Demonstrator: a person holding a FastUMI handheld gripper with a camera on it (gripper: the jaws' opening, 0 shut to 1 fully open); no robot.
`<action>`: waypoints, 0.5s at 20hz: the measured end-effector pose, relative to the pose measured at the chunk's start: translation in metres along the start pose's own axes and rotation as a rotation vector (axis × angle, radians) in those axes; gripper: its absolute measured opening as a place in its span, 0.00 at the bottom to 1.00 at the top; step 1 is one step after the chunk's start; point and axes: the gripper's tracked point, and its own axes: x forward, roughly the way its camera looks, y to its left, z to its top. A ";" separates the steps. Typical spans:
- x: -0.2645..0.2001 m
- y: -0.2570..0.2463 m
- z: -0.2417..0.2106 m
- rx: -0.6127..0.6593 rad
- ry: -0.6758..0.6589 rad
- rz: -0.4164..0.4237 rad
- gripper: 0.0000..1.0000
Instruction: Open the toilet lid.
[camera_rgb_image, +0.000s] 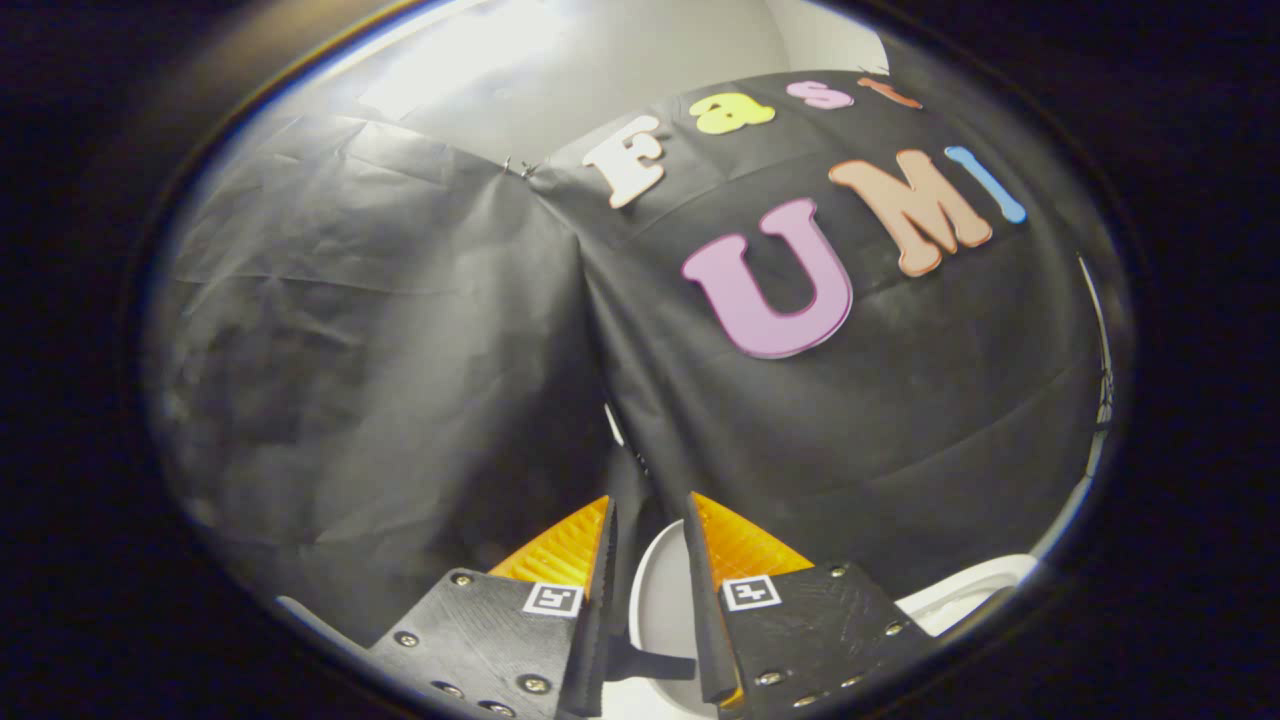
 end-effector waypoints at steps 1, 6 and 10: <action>-0.008 -0.017 0.012 -0.025 -0.009 -0.027 0.36; -0.053 -0.118 0.058 -0.166 0.003 -0.177 0.37; -0.105 -0.202 0.094 -0.308 0.004 -0.273 0.37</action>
